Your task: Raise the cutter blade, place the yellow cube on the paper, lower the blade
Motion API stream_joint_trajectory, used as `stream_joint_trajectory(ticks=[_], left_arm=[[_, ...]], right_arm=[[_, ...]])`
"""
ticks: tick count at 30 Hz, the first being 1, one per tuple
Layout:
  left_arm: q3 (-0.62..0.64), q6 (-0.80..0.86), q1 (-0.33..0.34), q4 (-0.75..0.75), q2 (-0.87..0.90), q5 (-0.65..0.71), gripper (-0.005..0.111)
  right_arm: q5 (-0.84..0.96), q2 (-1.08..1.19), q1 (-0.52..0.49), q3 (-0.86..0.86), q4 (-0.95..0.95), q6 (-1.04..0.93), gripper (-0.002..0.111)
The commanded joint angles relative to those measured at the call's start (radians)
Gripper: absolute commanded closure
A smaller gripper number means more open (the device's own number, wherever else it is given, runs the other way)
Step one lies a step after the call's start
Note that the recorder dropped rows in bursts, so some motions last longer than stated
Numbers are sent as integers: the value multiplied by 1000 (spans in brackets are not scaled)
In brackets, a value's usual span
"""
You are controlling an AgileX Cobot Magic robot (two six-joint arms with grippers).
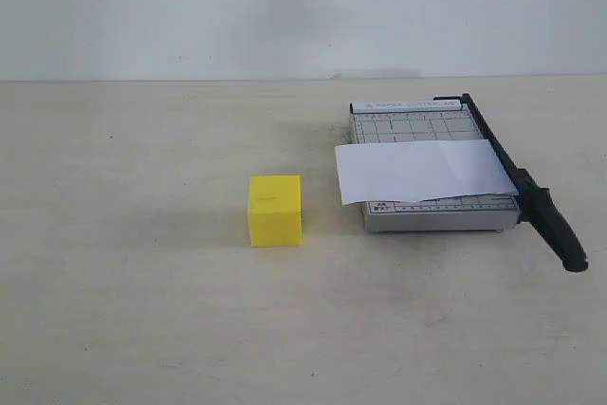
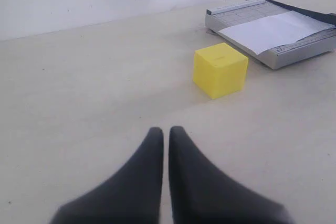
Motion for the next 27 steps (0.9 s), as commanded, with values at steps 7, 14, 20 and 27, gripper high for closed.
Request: stream_joint_trajectory(ticks=[7,14,20,27], left_arm=[[3,0,-3,-3,-1,-8,102],[3,0,-3,-3,-1,-8,102],[3,0,-3,-3,-1,-8,102],[3,0,-3,-3,-1,-6,102]], right_arm=[[2,-5,0,5,-1,1,108],[2,-5,0,5,-7,-1,108],[-51,-5,0,5,6,11,108],[-164,-5,0,5,25,63,108]])
